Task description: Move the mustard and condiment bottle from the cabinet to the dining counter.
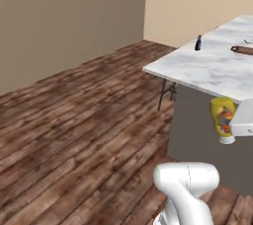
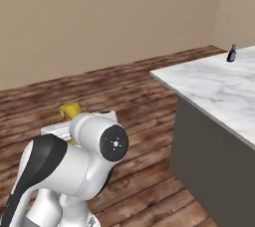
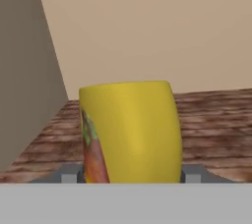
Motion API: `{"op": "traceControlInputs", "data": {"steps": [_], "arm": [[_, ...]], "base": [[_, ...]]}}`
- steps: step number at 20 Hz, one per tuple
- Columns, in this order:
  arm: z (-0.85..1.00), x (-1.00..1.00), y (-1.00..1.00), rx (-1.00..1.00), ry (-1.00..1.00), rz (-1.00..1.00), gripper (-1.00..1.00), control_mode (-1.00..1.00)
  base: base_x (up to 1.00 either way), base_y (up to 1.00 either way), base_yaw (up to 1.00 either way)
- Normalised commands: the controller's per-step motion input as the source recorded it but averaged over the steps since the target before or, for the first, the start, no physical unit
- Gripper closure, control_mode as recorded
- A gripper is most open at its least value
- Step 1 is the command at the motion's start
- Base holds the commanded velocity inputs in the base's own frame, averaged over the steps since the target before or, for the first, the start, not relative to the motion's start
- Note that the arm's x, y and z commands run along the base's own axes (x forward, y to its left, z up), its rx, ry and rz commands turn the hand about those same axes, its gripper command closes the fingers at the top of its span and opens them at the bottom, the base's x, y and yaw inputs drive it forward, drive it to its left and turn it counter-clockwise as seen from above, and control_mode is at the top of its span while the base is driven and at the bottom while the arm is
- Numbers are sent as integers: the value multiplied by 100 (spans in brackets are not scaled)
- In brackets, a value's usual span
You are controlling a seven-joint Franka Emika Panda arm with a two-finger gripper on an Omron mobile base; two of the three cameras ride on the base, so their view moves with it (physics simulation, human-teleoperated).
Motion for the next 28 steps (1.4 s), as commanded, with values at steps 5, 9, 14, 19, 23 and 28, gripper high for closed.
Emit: {"op": "traceControlInputs", "data": {"steps": [5,9,14,19,23,28], "arm": [[0,0,0,0,0,0,100,100],[0,0,0,0,0,0,100,100],[0,0,0,0,0,0,100,100],[0,0,0,0,0,0,100,100],[0,0,0,0,0,0,100,100],[0,0,0,0,0,0,100,100]], "base": [[82,78,-35],[73,76,-37],[70,74,-38],[73,71,-38],[69,63,-38],[64,63,-38]]}}
